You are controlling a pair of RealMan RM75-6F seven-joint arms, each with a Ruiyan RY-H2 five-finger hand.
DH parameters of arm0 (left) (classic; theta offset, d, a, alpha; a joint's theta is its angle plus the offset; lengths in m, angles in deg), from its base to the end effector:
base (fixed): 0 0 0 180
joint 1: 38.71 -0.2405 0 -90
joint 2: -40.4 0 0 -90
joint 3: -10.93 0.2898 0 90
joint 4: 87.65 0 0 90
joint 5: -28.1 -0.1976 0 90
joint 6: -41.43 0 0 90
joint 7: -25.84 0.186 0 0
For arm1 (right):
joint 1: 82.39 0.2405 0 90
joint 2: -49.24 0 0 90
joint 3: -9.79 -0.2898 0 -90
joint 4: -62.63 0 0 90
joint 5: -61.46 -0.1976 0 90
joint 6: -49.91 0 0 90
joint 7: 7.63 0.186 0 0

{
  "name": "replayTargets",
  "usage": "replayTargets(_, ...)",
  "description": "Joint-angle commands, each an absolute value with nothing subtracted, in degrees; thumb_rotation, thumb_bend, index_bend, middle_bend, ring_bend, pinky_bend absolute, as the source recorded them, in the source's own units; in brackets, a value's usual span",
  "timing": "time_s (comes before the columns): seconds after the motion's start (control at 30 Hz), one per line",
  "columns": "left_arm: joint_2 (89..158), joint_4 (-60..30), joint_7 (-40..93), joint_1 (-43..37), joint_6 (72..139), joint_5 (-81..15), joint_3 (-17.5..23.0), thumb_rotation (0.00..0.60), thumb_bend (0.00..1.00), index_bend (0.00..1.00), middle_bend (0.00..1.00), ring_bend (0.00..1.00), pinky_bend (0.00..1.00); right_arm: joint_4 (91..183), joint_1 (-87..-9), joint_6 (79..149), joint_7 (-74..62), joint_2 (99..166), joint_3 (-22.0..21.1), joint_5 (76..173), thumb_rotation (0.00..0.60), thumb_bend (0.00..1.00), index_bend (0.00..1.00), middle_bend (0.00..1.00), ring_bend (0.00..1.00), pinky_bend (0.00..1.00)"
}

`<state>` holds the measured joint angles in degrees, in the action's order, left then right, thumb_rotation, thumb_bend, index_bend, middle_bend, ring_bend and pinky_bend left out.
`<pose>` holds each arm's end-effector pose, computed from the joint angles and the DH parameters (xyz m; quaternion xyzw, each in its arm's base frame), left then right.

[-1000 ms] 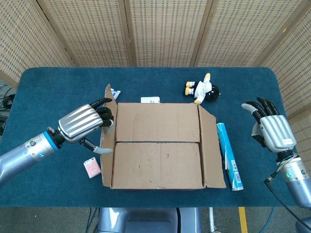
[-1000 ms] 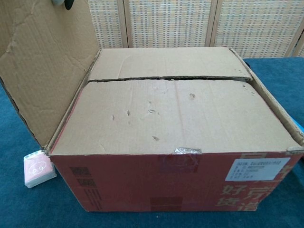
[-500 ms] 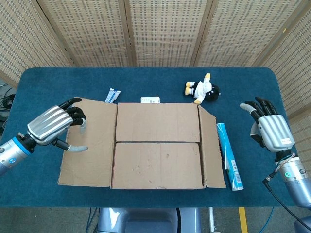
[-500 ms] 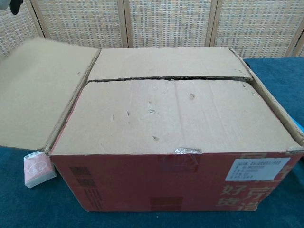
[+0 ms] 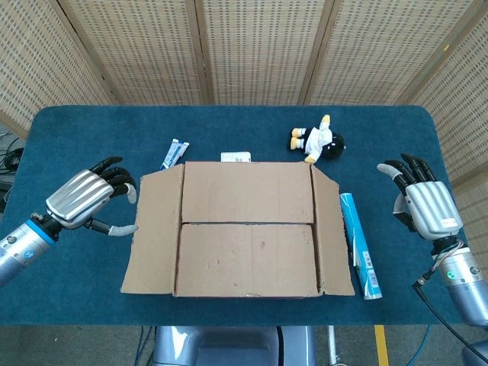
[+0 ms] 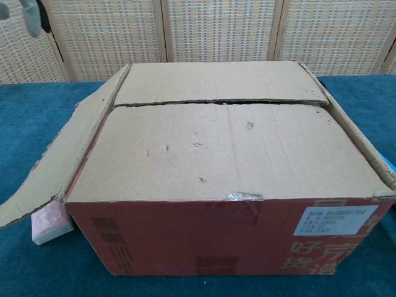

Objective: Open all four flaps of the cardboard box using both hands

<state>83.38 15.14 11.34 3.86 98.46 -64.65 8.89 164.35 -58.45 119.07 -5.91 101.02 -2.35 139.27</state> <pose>-0.1493 0.3627 0.2052 -0.8029 -0.2852 -0.3752 0.3649 -0.2320 -0.3459 0.2329 0.6464 -0.3441 0.4354 0.5236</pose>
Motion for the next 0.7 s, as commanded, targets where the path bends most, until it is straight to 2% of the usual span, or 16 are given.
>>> replayTargets(0.03,87.8,16.8,18.1,3.7,97.5,-59.3,6.5,0.171,0.19,0.28,0.13,0.02,0.0,164.1,-59.0,120.0,-5.4,101.3,-2.2,139.7,0.6,1.0,0.17,0.16,0.0,0.06)
replayTargets(0.13,89.0,17.4,20.4,4.3,96.5,-57.4,5.6,0.199,0.19,0.19,0.04,0.0,0.0,164.3,-59.0,119.8,-5.2,101.2,-2.2,139.4,0.6,1.0,0.17,0.16,0.0,0.06)
replayTargets(0.27,91.5,18.2,25.0,5.5,94.9,-54.7,4.3,0.241,0.19,0.1,0.0,0.0,0.0,164.5,-59.1,119.8,-5.1,101.3,-2.2,139.2,0.6,1.0,0.17,0.16,0.0,0.06)
replayTargets(0.33,93.0,18.5,27.4,6.3,94.3,-53.4,3.7,0.304,0.19,0.05,0.0,0.0,0.0,164.6,-59.2,119.9,-5.1,101.3,-2.2,139.0,0.6,1.0,0.17,0.16,0.0,0.06)
replayTargets(0.43,95.5,18.3,30.9,7.5,93.5,-51.6,2.8,0.41,0.19,0.02,0.0,0.0,0.0,164.7,-59.4,120.0,-5.1,101.2,-2.3,138.8,0.6,1.0,0.17,0.16,0.0,0.06)
replayTargets(0.5,96.8,18.4,32.6,7.9,93.3,-50.3,2.3,0.453,0.19,0.02,0.0,0.0,0.0,164.7,-59.5,120.1,-5.0,101.2,-2.3,138.7,0.6,1.0,0.17,0.16,0.0,0.06)
replayTargets(0.6,98.4,18.2,34.5,8.4,93.2,-48.9,2.0,0.482,0.19,0.02,0.0,0.0,0.0,164.5,-59.5,120.0,-4.8,101.2,-2.4,138.6,0.6,1.0,0.17,0.16,0.0,0.06)
replayTargets(0.7,99.6,18.0,35.9,8.7,93.0,-48.0,1.8,0.484,0.19,0.02,0.0,0.0,0.0,164.4,-59.5,119.9,-4.5,101.3,-2.4,138.5,0.6,1.0,0.17,0.16,0.0,0.06)
